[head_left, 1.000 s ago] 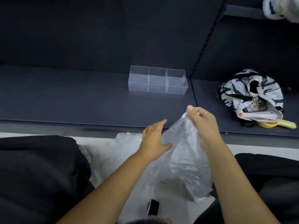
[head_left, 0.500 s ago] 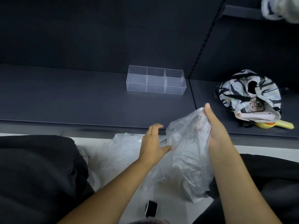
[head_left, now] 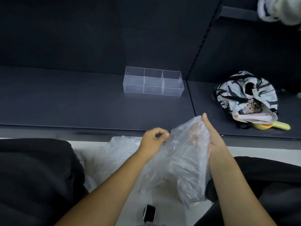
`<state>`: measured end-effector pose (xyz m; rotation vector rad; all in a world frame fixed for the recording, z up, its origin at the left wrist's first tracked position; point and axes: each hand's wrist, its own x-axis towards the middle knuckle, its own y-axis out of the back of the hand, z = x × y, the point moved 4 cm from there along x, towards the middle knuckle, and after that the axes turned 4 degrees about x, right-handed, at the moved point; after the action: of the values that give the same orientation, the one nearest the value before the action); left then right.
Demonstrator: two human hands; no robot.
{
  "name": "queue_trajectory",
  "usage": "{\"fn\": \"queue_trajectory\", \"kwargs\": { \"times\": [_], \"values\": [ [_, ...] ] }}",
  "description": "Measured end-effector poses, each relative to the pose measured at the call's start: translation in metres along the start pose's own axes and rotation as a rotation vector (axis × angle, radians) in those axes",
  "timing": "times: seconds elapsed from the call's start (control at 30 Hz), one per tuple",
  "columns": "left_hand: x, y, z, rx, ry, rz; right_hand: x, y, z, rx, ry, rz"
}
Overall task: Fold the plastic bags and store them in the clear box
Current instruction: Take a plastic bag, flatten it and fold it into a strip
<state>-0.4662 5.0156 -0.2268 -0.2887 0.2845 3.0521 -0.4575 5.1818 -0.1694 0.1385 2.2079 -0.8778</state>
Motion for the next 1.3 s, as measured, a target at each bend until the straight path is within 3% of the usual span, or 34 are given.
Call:
{"fn": "queue_trajectory", "kwargs": {
  "times": [0.13, 0.27, 0.4, 0.5, 0.63, 0.8, 0.87, 0.97, 1.03, 1.1, 1.2, 1.3],
  "values": [
    [0.010, 0.036, -0.008, -0.315, 0.202, -0.031, 0.003, 0.013, -0.011, -0.046, 0.072, 0.061],
    [0.005, 0.034, 0.005, -0.162, 0.153, -0.030, 0.010, 0.005, -0.011, -0.120, 0.174, -0.018],
    [-0.009, -0.011, 0.027, -0.034, -0.004, -0.211, 0.013, -0.023, -0.003, -0.396, 0.324, -0.085],
    [-0.011, -0.015, 0.026, 0.118, -0.062, -0.121, 0.012, -0.032, -0.008, -0.541, 0.448, -0.055],
    [-0.004, 0.006, 0.009, 0.197, 0.000, -0.006, 0.007, -0.018, -0.031, -0.613, 0.589, 0.029],
    [0.005, 0.039, -0.007, 0.083, 0.145, -0.047, 0.009, 0.006, -0.049, -0.711, 0.677, 0.136],
    [0.005, 0.050, -0.014, -0.096, 0.267, -0.080, 0.013, 0.012, -0.049, -0.700, 0.643, 0.126],
    [0.005, 0.059, -0.021, -0.423, 0.379, -0.069, 0.024, 0.019, -0.036, -0.578, 0.376, 0.017],
    [0.007, 0.067, -0.026, -0.487, 0.384, -0.014, 0.029, 0.022, -0.023, -0.556, 0.213, -0.009],
    [0.009, 0.075, -0.031, -0.500, 0.400, 0.053, 0.036, 0.028, -0.013, -0.584, 0.196, 0.042],
    [0.009, 0.089, -0.039, -0.231, 0.419, 0.178, 0.045, 0.024, -0.008, -0.672, 0.407, 0.162],
    [0.016, 0.090, -0.026, 0.207, 0.254, 0.228, 0.049, -0.004, -0.005, -0.836, 0.608, 0.086]
  ]
}}
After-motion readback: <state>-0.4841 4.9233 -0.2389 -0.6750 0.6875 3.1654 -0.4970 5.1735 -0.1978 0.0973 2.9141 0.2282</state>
